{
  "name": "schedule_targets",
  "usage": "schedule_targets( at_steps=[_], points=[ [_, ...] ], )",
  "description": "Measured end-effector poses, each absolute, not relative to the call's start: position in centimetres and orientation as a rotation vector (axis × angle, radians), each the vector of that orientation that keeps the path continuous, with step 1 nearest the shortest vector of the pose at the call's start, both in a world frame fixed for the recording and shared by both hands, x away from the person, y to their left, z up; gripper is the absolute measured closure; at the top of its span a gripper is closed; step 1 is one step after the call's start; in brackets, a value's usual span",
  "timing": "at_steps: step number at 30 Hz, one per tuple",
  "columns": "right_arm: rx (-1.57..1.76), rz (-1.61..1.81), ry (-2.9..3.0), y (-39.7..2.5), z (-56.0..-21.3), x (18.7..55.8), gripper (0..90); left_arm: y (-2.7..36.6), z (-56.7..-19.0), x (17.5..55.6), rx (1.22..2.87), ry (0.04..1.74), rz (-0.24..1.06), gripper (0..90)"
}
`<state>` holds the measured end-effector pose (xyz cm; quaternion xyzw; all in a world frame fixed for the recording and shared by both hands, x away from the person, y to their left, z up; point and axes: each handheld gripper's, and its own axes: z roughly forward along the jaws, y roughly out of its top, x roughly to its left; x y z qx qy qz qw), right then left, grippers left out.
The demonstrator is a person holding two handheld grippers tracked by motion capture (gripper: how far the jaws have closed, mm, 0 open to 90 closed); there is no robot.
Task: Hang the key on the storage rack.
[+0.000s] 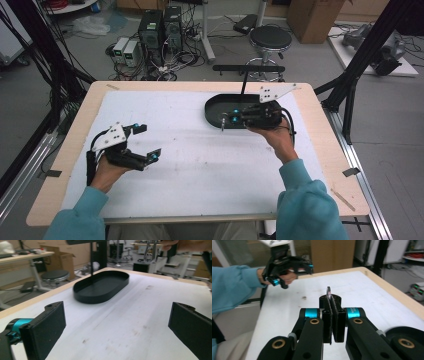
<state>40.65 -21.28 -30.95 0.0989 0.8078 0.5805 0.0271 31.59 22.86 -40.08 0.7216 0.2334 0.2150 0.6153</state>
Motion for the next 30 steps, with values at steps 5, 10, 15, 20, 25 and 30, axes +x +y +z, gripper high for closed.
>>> schedule_targets(
  at_steps=[5, 10, 15, 20, 25, 30],
  points=[
    [0.369, 1.739, 2.482, -22.8, -29.8, 41.9, 89.2, 25.0, -42.3, 30.2, 1.616, 0.590, 0.518, 1.7],
    [0.443, 1.656, 2.480, -24.0, -28.6, 43.7, 89.2, 26.2, -43.6, 29.3, 1.586, 0.618, 0.550, 1.7],
    [0.486, 1.592, 2.471, -25.1, -27.4, 45.3, 89.1, 26.5, -44.1, 28.8, 1.536, 0.618, 0.604, 1.7],
    [0.538, 1.541, 2.459, -26.7, -26.5, 46.6, 89.1, 26.4, -44.7, 29.0, 1.548, 0.629, 0.596, 1.7],
    [0.589, 1.523, 2.448, -27.9, -25.9, 47.5, 89.1, 26.4, -45.4, 28.8, 1.540, 0.638, 0.593, 1.7],
    [0.618, 1.466, 2.456, -28.6, -25.3, 48.5, 89.1, 26.5, -45.5, 28.6, 1.522, 0.643, 0.603, 1.7]
  ],
)
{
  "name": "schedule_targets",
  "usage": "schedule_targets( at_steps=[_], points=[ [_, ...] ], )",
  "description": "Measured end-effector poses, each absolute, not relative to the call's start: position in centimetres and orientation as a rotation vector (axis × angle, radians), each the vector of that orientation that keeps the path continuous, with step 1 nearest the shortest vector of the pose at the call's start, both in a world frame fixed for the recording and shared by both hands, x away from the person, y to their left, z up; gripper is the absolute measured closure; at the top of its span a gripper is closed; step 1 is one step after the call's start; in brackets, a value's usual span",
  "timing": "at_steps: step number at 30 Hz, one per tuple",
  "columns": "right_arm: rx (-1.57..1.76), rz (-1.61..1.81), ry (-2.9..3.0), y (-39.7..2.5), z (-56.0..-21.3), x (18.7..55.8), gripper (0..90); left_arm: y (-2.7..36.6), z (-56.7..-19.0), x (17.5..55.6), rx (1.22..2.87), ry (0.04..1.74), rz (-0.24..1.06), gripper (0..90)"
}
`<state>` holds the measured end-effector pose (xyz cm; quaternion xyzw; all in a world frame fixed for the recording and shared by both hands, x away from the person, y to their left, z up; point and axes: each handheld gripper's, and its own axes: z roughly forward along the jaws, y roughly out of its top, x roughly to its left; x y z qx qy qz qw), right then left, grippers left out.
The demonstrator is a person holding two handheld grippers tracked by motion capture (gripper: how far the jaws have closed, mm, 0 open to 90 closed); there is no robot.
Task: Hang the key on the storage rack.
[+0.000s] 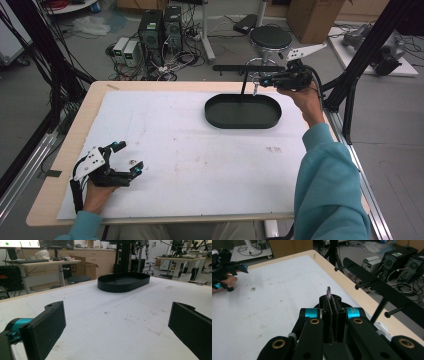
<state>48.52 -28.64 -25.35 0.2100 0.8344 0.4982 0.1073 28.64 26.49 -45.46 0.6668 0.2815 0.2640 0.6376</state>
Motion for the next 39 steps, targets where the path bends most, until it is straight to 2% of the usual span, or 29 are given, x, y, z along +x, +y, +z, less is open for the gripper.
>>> schedule_targets(
  at_steps=[15, 39],
  points=[
    [0.683, 1.303, 2.518, -28.5, -24.5, 50.9, 89.1, 26.6, -45.6, 28.5, 1.491, 0.651, 0.623, 1.7],
    [0.790, 1.115, 2.500, -28.1, -26.3, 53.3, 89.1, 26.5, -45.6, 28.4, 1.504, 0.648, 0.638, 1.7]
  ],
)
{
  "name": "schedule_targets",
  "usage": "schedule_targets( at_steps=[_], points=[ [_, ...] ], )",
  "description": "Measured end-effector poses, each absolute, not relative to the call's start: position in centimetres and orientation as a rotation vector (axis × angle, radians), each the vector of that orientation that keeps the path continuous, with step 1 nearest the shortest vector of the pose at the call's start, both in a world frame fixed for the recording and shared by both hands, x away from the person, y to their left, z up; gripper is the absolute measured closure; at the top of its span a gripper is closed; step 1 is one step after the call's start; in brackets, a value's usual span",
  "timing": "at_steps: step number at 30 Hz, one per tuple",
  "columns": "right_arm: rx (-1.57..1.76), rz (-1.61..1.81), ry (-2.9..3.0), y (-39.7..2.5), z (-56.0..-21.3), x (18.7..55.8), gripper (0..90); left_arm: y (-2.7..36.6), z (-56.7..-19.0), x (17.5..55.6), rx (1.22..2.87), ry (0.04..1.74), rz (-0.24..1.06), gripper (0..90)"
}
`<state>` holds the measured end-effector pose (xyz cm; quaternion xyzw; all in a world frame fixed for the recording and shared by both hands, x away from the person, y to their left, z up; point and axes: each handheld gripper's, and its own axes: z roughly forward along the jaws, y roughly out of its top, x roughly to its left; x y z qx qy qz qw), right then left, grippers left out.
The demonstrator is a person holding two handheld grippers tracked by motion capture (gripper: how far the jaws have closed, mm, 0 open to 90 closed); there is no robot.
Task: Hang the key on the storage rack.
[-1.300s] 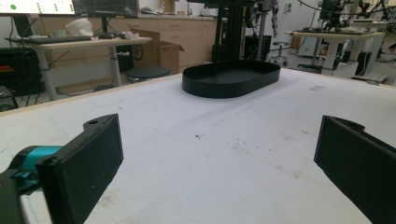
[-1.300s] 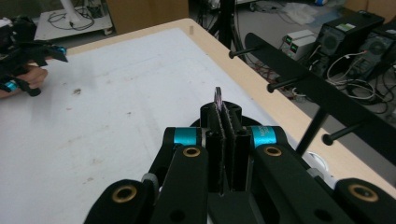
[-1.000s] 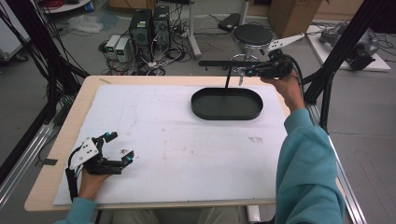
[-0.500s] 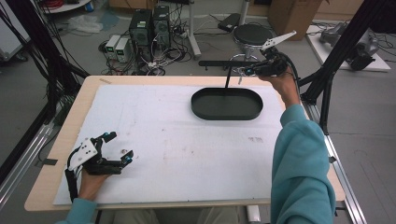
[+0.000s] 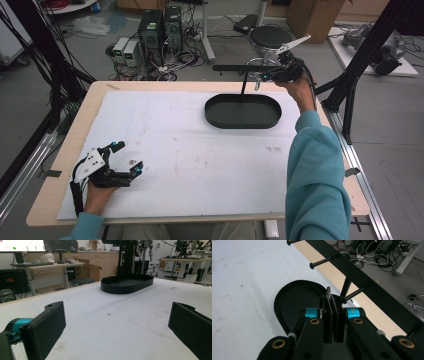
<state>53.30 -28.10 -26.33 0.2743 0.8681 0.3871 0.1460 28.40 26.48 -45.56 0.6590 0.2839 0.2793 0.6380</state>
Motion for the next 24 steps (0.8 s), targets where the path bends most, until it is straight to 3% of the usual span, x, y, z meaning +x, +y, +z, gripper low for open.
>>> schedule_targets(
  at_steps=[24],
  points=[
    [0.843, 1.093, 2.425, -28.58, -26.94, 54.26, 89.0, 26.42, -45.55, 28.36, 1.513, 0.645, 0.642, 1.7]
  ],
)
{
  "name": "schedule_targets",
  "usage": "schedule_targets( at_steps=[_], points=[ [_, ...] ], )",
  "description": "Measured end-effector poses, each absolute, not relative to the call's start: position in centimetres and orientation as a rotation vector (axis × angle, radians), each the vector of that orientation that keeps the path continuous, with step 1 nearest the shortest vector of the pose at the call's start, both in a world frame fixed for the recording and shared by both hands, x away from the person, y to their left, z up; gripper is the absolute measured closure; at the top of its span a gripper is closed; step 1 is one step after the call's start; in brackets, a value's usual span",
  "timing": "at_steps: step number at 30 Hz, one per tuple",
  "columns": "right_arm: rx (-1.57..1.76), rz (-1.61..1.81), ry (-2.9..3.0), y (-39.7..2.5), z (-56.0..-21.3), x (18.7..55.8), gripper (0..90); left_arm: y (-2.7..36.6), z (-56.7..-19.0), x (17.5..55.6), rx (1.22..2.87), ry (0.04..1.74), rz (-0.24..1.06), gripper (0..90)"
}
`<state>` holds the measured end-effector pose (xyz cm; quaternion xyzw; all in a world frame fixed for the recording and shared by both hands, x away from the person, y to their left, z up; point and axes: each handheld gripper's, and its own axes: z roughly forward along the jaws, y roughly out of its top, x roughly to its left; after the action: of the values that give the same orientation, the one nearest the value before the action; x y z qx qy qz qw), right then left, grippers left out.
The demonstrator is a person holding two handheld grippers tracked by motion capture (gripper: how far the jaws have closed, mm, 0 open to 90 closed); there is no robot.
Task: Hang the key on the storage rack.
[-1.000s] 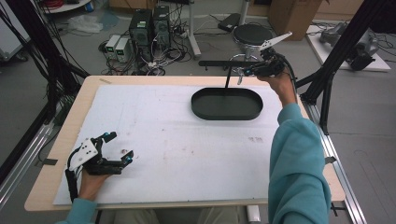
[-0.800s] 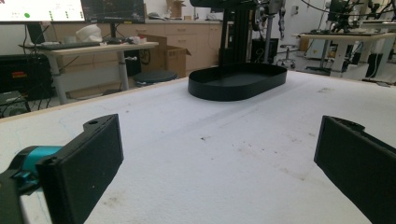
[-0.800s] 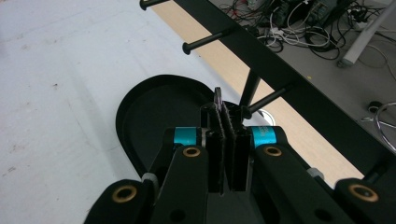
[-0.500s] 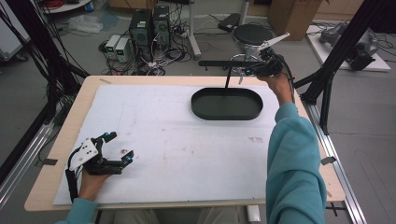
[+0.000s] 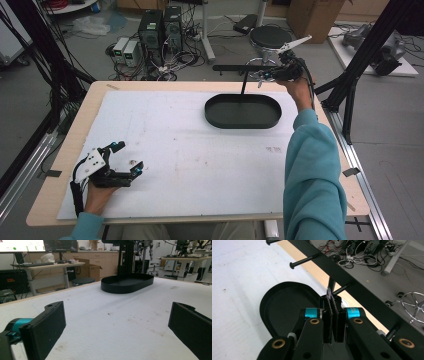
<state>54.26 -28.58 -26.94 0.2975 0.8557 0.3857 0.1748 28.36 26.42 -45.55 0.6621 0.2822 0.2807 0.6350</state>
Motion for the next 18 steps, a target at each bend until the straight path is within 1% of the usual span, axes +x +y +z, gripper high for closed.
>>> schedule_targets(
  at_steps=[14, 15, 16, 17, 18],
  points=[
    [0.869, 1.070, 2.352, -28.19, -27.37, 54.89, 87.3, 26.41, -45.56, 28.36, 1.512, 0.646, 0.642, 1.7],
    [0.873, 1.063, 2.345, -28.15, -27.38, 54.88, 84.5, 26.40, -45.56, 28.36, 1.511, 0.646, 0.642, 1.7],
    [0.886, 1.074, 2.303, -28.17, -27.31, 54.80, 75.2, 26.38, -45.56, 28.36, 1.509, 0.647, 0.641, 1.7],
    [0.891, 1.083, 2.285, -28.23, -27.23, 54.74, 71.4, 26.41, -45.56, 28.36, 1.512, 0.646, 0.642, 1.7],
    [0.896, 1.099, 2.266, -28.30, -27.17, 54.68, 63.7, 26.42, -45.55, 28.38, 1.512, 0.647, 0.643, 1.7]
  ],
)
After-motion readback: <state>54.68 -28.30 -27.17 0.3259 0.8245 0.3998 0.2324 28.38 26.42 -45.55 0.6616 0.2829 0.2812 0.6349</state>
